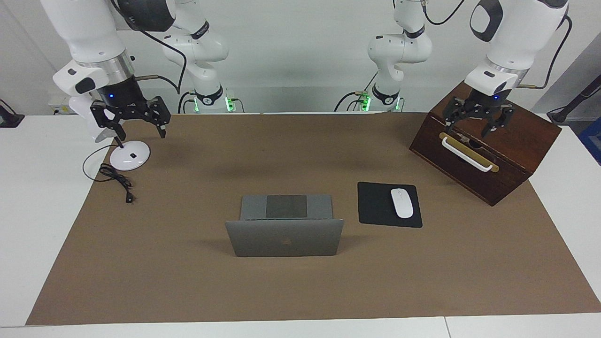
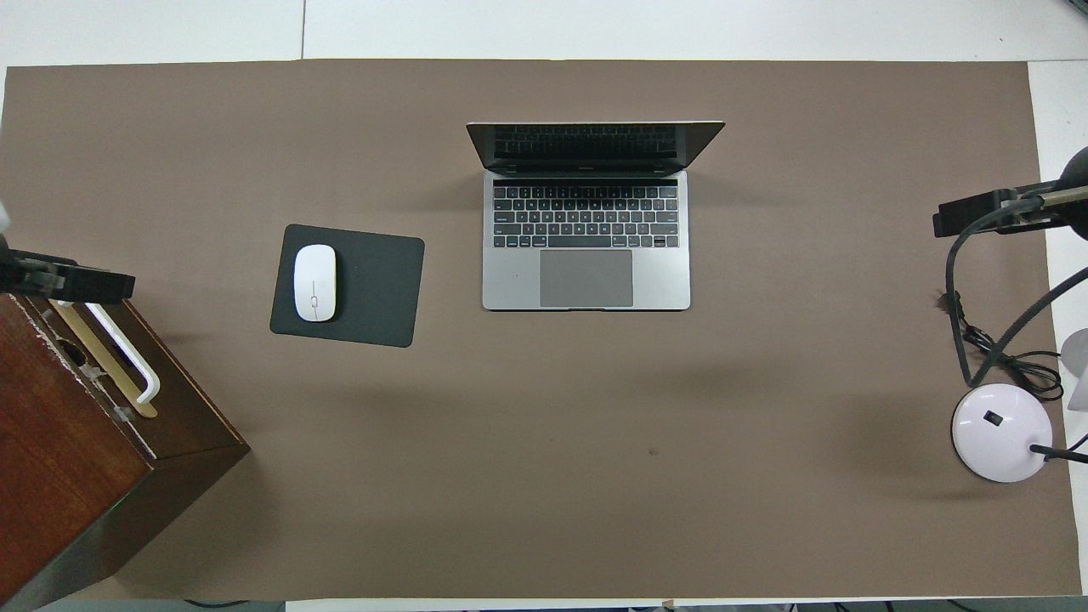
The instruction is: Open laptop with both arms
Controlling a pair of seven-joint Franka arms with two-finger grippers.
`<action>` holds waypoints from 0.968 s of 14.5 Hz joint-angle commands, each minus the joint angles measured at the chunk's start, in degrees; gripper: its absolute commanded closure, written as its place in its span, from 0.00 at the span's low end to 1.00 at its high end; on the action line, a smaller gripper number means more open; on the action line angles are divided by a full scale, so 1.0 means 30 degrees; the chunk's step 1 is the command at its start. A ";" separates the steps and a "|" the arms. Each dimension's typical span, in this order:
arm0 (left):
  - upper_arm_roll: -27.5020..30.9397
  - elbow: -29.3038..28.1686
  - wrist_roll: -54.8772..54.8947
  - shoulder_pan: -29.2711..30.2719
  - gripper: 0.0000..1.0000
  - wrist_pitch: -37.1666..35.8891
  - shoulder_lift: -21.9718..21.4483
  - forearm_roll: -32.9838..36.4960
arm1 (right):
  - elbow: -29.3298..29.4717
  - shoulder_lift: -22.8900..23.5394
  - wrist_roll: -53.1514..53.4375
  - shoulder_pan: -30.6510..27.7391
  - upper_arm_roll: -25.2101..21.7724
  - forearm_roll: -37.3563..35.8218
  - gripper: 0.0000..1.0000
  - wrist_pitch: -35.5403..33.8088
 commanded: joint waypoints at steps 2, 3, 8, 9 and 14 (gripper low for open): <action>-0.0206 0.0865 0.0145 0.1387 0.00 -0.0946 -0.0039 0.0155 | -0.0366 -0.0348 0.0459 -0.0222 0.0260 0.0265 0.00 -0.0054; -0.0206 0.0837 0.0174 0.1709 0.00 -0.1034 -0.0039 0.0183 | -0.0366 -0.0348 0.0577 -0.0222 0.0231 0.0265 0.00 -0.0083; -0.0322 0.0866 -0.0438 0.2004 0.00 -0.1562 -0.0039 0.0154 | -0.0366 -0.0232 0.0666 -0.0193 0.0231 0.0265 0.00 0.0004; -0.0352 0.0924 -0.1195 0.1947 0.00 -0.1562 -0.0010 0.0154 | -0.0395 -0.0144 0.0666 -0.0193 0.0231 0.0265 0.00 0.0091; -0.0295 0.1334 -0.2021 0.0808 0.00 -0.1474 0.0283 0.0125 | -0.0425 -0.0026 0.0666 -0.0193 0.0231 0.0265 0.00 0.0180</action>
